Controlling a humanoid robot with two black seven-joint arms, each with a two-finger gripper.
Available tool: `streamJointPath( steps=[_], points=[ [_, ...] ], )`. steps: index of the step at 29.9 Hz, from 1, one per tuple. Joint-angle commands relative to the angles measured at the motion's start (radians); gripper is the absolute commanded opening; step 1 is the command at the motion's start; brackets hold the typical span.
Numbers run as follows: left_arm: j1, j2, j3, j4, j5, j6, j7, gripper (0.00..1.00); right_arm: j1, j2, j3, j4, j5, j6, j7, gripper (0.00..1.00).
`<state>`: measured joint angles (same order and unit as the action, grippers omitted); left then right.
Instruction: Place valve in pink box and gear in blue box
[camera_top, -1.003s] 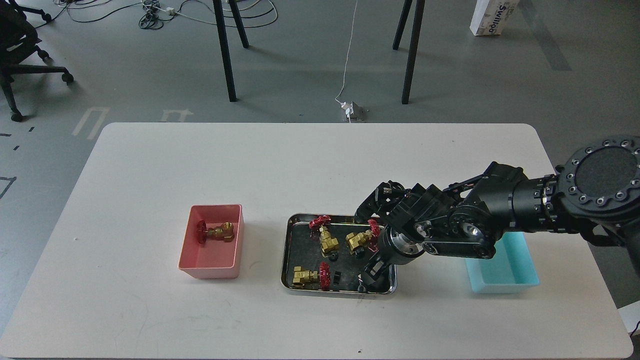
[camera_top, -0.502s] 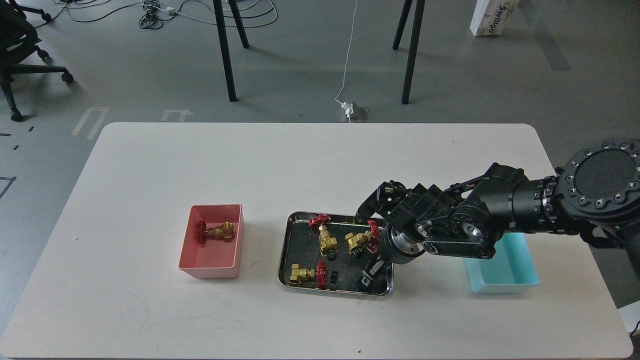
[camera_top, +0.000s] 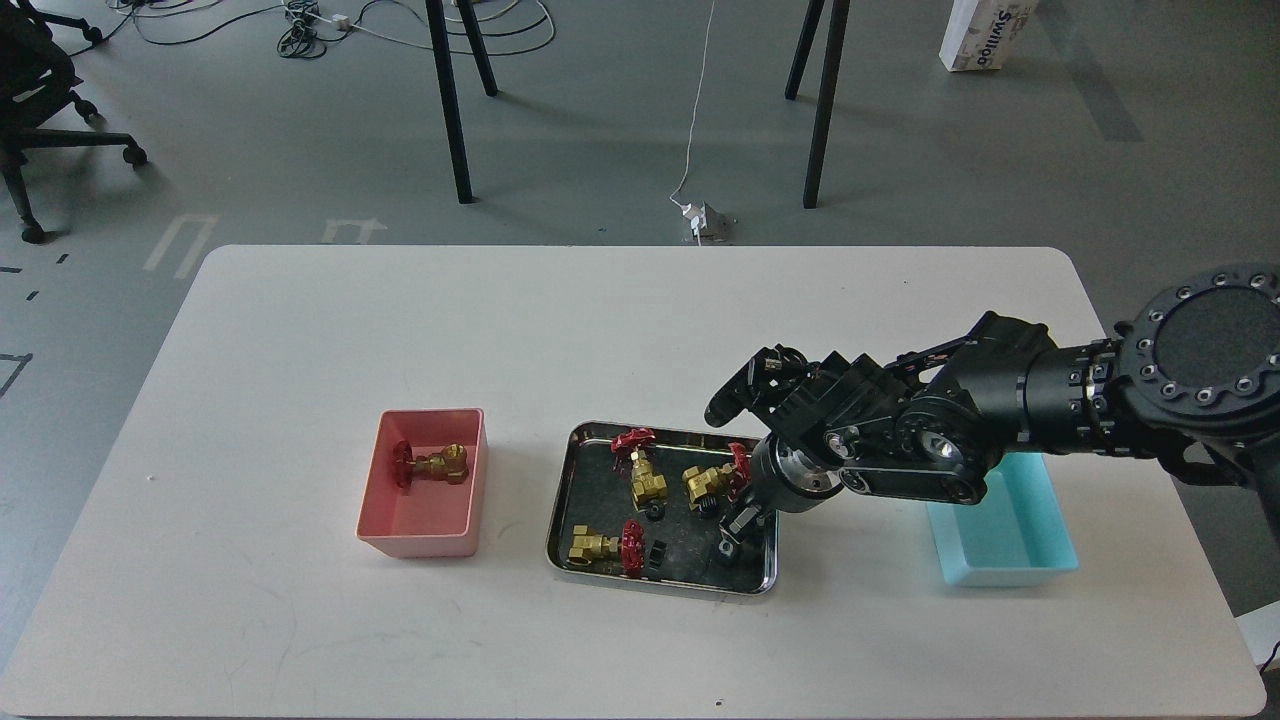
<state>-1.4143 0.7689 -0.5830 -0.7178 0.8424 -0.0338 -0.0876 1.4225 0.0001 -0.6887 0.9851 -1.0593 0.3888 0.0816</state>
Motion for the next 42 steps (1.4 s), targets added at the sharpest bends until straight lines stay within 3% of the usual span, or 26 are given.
streamJointPath(
  steps=[1, 5, 14, 21, 29, 36, 42],
  points=[
    [0.001, 0.001, 0.002, 0.000, 0.000, 0.000, 0.000, 0.95, 0.038, 0.000, 0.043, 0.012, 0.054, 0.004, 0.001, 0.08],
    [0.006, 0.000, 0.005, 0.000, 0.001, 0.000, 0.000, 0.95, 0.084, -0.026, 0.061, 0.070, 0.102, 0.004, 0.000, 0.08],
    [0.012, -0.003, 0.005, 0.000, 0.000, 0.002, 0.000, 0.95, 0.082, -0.561, 0.061, 0.279, 0.104, 0.007, 0.000, 0.09],
    [0.014, -0.014, 0.006, -0.002, 0.000, 0.002, -0.001, 0.95, 0.062, -0.864, 0.057, 0.420, 0.090, 0.007, 0.000, 0.10],
    [0.011, -0.033, 0.002, -0.003, 0.000, 0.002, 0.000, 0.95, 0.000, -0.922, 0.063, 0.423, 0.058, 0.001, 0.000, 0.17],
    [0.011, -0.034, 0.003, -0.003, 0.000, 0.002, 0.000, 0.95, -0.057, -0.917, 0.098, 0.406, 0.056, -0.005, -0.002, 0.53],
    [0.012, -0.031, 0.005, -0.005, 0.000, 0.002, -0.003, 0.96, -0.082, -0.921, 0.147, 0.408, 0.064, -0.008, -0.003, 0.68]
  ],
)
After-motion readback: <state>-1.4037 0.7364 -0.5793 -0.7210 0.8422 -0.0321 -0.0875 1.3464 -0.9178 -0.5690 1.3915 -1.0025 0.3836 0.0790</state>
